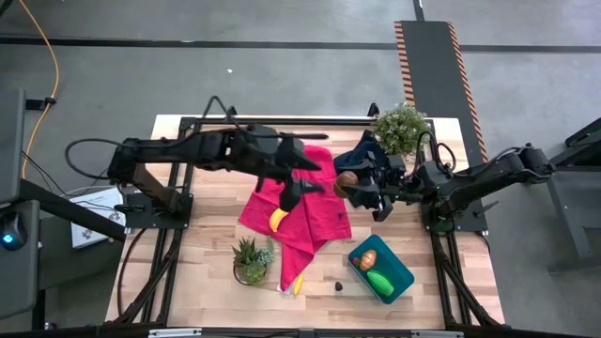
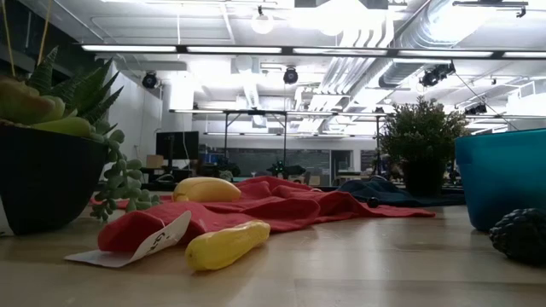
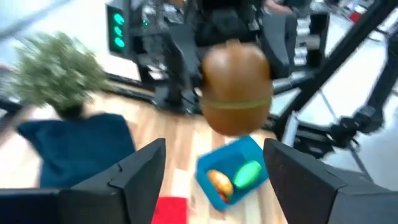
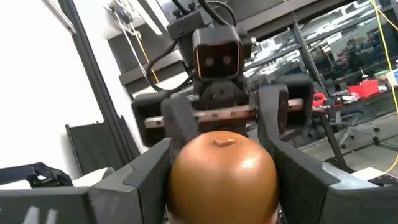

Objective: Pick and placing Produce into tupperware
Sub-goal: Put the kiwi into the blue bin

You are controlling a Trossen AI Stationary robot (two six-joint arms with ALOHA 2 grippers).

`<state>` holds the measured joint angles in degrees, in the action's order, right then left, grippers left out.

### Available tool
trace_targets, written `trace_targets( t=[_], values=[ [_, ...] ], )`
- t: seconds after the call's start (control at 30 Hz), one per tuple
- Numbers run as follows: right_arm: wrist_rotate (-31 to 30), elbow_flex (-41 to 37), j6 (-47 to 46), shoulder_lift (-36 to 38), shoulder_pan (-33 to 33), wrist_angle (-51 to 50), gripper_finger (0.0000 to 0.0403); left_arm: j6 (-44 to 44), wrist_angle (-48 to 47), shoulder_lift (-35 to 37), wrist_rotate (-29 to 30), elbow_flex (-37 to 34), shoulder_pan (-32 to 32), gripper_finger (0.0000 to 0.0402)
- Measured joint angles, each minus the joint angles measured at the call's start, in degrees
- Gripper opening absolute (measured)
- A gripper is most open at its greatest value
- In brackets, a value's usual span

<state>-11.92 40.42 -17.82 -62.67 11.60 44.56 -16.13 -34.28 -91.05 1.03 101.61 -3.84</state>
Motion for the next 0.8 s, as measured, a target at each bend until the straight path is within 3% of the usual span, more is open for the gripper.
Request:
trace_targets(
  t=[0.53,0.8],
  values=[
    [-1.5,0.0,0.4,1.6,-1.2,5.0,0.0219,1.4,-11.6,11.2,4.8,0.0,-6.4,0.0220],
    [1.2,0.0,0.7,10.4,-3.3,-4.4,0.0219,2.8,-16.3,12.1,6.0,0.0,-6.3,0.0220]
  ],
)
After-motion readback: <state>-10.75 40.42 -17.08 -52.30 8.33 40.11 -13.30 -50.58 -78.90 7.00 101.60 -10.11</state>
